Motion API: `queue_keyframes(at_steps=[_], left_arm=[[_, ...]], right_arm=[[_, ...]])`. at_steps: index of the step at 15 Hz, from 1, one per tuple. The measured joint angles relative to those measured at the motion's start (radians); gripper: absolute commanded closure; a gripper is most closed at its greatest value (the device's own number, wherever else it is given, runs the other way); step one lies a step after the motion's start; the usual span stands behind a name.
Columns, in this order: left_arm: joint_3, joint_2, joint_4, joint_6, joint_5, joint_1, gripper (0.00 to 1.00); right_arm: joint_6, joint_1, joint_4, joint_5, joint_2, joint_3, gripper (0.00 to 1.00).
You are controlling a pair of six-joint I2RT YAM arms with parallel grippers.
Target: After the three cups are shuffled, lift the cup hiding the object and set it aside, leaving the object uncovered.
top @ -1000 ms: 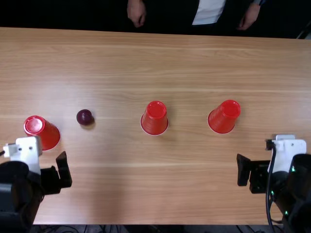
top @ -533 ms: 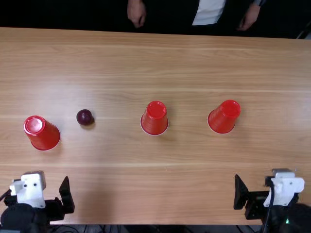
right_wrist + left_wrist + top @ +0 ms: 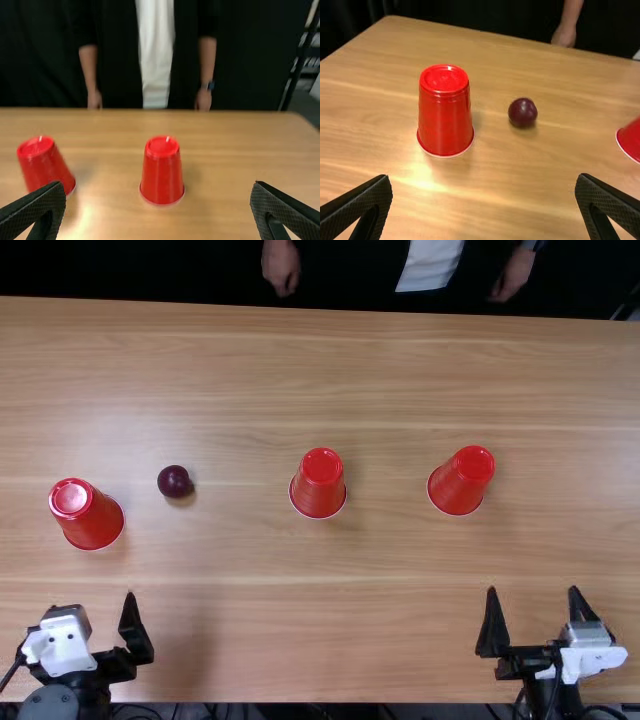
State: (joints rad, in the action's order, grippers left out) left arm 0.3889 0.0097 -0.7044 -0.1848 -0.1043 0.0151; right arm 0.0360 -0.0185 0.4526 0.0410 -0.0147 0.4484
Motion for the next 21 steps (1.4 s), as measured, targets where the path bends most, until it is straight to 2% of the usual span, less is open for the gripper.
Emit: queue_keyframes(at_steps=[3,6,7,8,10,12,15,18,21], left_arm=[[-0.077,0.0,0.129,0.005,0.0,0.0,0.0],[-0.124,0.0,0.289,0.06,0.004,-0.002,0.0],[-0.161,0.0,0.315,0.1,0.02,-0.002,0.0],[-0.203,0.0,0.346,0.135,0.053,-0.002,0.0],[-0.274,0.0,0.424,0.178,0.11,-0.002,0.0],[-0.311,0.0,0.545,0.195,0.137,-0.002,0.0],[-0.359,0.001,0.62,0.208,0.142,-0.002,0.0],[-0.359,0.001,0.635,0.209,0.146,-0.002,0.0],[-0.359,0.001,0.639,0.21,0.161,-0.002,0.0]], right_arm=[[0.003,-0.004,-0.204,-0.001,0.002,-0.092,0.0],[0.003,-0.004,-0.409,0.0,0.002,-0.172,0.0],[0.003,-0.004,-0.45,0.0,0.002,-0.212,0.0],[0.003,-0.004,-0.474,0.0,0.002,-0.253,0.0],[0.004,-0.004,-0.488,0.0,0.002,-0.332,0.0],[0.004,-0.021,-0.496,0.0,0.002,-0.394,0.0],[0.004,-0.024,-0.504,0.0,0.002,-0.412,0.0],[0.004,-0.024,-0.501,0.0,0.002,-0.417,0.0],[0.003,-0.023,-0.501,0.0,0.002,-0.417,0.0]])
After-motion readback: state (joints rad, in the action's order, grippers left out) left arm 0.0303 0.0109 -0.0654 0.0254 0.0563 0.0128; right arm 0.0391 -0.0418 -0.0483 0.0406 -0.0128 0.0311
